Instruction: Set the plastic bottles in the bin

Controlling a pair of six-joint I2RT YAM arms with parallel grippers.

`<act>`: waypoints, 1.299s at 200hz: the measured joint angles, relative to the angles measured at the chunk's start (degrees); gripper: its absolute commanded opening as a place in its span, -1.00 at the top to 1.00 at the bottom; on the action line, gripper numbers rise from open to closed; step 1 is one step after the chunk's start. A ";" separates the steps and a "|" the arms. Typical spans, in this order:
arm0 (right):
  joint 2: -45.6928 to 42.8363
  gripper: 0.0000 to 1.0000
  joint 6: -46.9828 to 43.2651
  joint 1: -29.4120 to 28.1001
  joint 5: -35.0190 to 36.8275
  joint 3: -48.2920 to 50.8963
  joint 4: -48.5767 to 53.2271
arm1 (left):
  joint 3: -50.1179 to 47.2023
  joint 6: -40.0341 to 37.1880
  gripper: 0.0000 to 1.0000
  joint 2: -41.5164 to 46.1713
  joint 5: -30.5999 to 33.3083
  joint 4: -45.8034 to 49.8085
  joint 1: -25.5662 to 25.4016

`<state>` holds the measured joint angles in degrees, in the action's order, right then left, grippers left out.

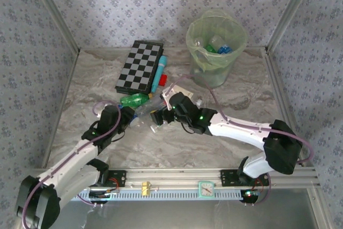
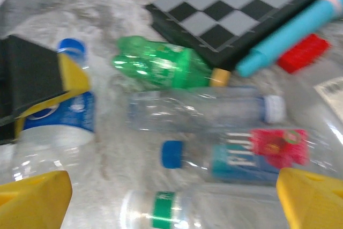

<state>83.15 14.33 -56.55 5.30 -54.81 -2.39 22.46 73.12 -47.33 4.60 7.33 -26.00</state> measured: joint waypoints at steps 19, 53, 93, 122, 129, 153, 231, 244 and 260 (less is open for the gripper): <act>1.79 -0.98 -0.26 -0.07 -5.84 -0.90 -2.08 | 1.01 -0.07 -0.05 0.85 -1.07 -0.66 -0.02; 5.92 -0.95 -0.22 -0.28 -13.03 -3.32 -4.24 | 2.10 -0.13 -0.04 0.15 -4.55 -3.32 -0.11; 8.46 -0.94 0.76 -0.37 -17.42 -3.96 -5.57 | 3.02 -0.22 -0.04 -0.90 -7.67 -5.18 -0.81; 9.92 -0.94 1.55 -0.37 -18.67 -4.15 -6.32 | 3.02 -0.17 -0.03 -0.90 -8.35 -6.40 -1.49; 10.38 -0.93 1.70 -0.37 -18.69 -4.31 -6.43 | 3.02 -0.17 -0.03 -0.90 -8.44 -6.60 -1.70; 11.61 -0.85 2.19 -0.37 -18.86 -4.79 -6.49 | 3.04 -0.15 -0.03 -0.90 -8.50 -7.28 -2.73; 11.89 -0.16 3.85 -0.15 -22.10 -5.46 -6.93 | 3.28 0.11 -0.63 -1.09 -7.80 -7.61 -3.06; 11.89 -0.14 4.09 0.33 -22.08 -5.46 -7.02 | 3.32 0.04 -0.89 -1.09 -7.89 -7.45 -3.39; 11.89 -0.14 4.22 1.09 -22.05 -5.46 -7.06 | 3.67 -0.70 -1.00 -1.09 -7.76 -6.84 -3.45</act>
<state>95.04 18.55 -55.46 -16.75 -60.27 -9.45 26.13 72.42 -48.42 -3.16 0.49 -29.45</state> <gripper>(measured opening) 0.615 0.970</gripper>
